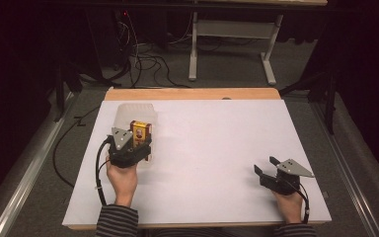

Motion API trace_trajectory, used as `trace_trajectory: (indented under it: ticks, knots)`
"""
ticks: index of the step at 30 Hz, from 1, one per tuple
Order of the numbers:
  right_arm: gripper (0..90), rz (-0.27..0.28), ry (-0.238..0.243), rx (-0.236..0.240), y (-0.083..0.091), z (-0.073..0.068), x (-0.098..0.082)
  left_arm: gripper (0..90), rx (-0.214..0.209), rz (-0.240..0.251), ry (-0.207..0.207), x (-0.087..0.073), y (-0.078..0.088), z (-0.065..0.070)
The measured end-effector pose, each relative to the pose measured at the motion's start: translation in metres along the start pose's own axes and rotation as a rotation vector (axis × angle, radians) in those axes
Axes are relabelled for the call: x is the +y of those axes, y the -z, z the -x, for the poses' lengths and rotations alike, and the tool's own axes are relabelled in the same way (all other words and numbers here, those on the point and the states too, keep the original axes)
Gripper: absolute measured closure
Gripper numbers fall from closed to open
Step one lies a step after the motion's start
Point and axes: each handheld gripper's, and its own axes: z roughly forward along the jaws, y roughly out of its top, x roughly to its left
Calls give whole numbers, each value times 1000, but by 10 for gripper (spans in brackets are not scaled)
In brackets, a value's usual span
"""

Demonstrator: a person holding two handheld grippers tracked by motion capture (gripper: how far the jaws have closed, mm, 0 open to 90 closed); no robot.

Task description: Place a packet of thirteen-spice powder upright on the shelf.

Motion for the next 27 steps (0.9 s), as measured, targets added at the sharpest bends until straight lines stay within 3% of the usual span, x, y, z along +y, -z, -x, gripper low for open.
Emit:
trace_trajectory:
  ticks: [27]
  knots:
    - [310, -7, 3, -2, 0, -1, 0, 327, 50, -27, 13, -15, 1, -12]
